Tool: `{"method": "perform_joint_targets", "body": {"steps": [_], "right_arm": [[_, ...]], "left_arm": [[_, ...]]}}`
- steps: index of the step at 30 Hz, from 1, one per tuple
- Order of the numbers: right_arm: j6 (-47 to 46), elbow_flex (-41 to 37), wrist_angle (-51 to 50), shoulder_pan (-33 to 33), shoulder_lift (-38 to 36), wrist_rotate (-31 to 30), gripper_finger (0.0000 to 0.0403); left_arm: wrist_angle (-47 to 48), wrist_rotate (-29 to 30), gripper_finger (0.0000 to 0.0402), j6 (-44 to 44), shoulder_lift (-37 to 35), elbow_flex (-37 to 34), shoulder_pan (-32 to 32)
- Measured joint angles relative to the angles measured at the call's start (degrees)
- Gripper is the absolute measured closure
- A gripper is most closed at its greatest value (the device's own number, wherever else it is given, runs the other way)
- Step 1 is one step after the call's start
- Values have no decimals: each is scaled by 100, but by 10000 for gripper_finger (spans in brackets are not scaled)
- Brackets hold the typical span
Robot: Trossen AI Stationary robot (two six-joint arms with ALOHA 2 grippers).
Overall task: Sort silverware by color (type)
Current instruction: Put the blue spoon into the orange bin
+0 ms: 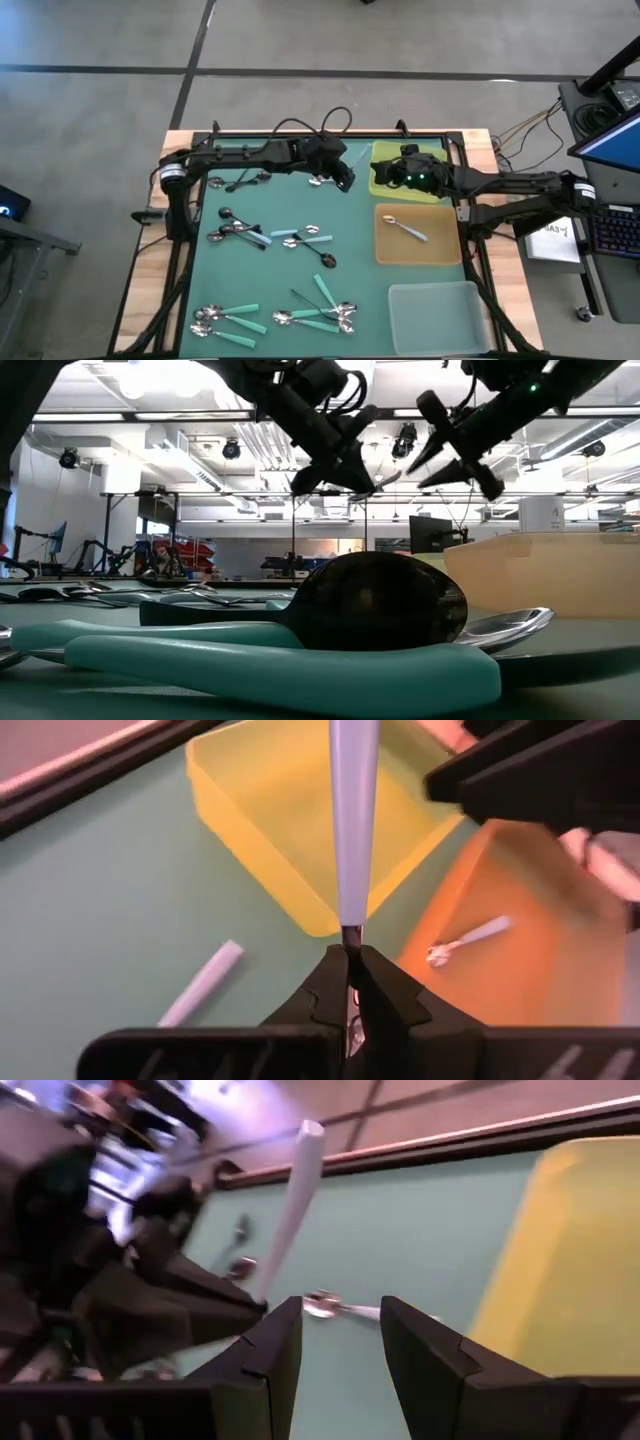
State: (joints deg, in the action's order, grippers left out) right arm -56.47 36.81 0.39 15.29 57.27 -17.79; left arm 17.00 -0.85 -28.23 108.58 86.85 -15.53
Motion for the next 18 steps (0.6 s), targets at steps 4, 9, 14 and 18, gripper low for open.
{"method": "perform_joint_targets", "body": {"steps": [4,9,14,18], "right_arm": [[37,-86,793,24,136,150,275],[-4,-78,848,106,333,132,275],[-57,-78,962,127,498,132,275],[2,-73,1135,127,620,132,277]], "left_arm": [[-30,-17,402,-151,-3,-4,49],[-59,-19,402,-173,2,9,168],[-68,-21,401,-142,2,11,276],[-98,-21,401,-138,4,11,312]]}}
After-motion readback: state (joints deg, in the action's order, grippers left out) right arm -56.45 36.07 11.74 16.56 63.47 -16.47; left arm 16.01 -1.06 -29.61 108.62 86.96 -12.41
